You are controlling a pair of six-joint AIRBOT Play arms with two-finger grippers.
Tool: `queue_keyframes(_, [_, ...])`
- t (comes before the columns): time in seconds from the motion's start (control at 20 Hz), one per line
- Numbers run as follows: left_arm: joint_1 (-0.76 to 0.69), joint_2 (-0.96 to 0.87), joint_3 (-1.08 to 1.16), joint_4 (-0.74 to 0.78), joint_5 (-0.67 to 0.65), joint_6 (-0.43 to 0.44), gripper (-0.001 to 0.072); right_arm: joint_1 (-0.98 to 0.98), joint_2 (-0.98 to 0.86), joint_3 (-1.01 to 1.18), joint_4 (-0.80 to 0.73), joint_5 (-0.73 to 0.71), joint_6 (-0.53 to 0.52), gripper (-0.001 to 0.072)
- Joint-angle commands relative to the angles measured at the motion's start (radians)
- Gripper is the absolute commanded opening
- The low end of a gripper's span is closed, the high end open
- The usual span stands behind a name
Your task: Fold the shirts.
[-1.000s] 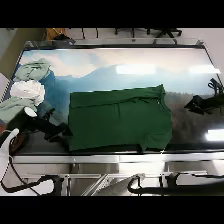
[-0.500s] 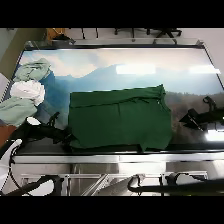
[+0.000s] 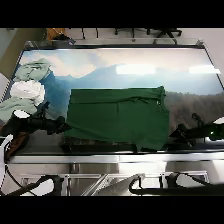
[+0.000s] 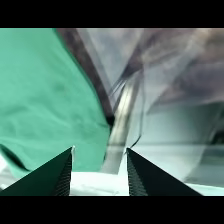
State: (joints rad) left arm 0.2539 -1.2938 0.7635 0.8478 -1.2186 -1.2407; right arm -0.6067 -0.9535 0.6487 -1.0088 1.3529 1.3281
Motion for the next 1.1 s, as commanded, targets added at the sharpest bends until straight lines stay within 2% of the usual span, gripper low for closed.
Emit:
queue_keyframes(0.0, [0.008, 0.001, 0.012, -0.004, -0.002, 0.004, 0.0023, 0.0, 0.008, -0.148, 0.128, -0.056, -0.069, 0.0396])
queue_keyframes(0.3, [0.008, 0.001, 0.012, -0.004, 0.001, 0.003, 0.0023, 0.109, 0.006, -0.245, 0.196, -0.13, -0.13, 0.0395])
queue_keyframes(0.4, [0.008, 0.001, 0.012, -0.004, 0.002, 0.003, 0.0023, 0.153, 0.006, -0.241, 0.283, -0.138, -0.192, 0.0378])
queue_keyframes(0.45, [0.009, 0.001, 0.012, -0.004, -0.004, 0.003, 0.0023, 0.158, 0.007, -0.235, 0.338, -0.129, -0.218, 0.0305])
queue_keyframes(0.5, [0.009, 0.001, 0.012, -0.003, -0.011, 0.003, 0.0023, 0.158, 0.007, -0.218, 0.381, -0.103, -0.233, 0.0108])
queue_keyframes(0.55, [0.012, 0.001, 0.014, -0.002, -0.02, 0.003, 0.0023, 0.158, 0.008, -0.192, 0.389, -0.07, -0.232, 0.0025])
queue_keyframes(0.65, [0.037, 0.001, 0.035, 0.032, -0.06, -0.003, 0.0023, 0.157, 0.022, -0.121, 0.315, -0.003, -0.182, 0.0025])
queue_keyframes(0.85, [0.123, 0.001, 0.117, 0.197, -0.193, -0.07, 0.0023, 0.158, 0.102, 0.011, 0.018, 0.055, 0.03, 0.0024])
queue_keyframes(0.95, [0.161, 0.002, 0.13, 0.205, -0.259, -0.071, 0.0022, 0.158, 0.137, 0.047, -0.093, 0.101, 0.117, 0.0024])
queue_keyframes(1.05, [0.176, 0.018, 0.095, 0.208, -0.274, -0.088, 0.0022, 0.158, 0.145, 0.051, -0.109, 0.155, 0.124, 0.0023])
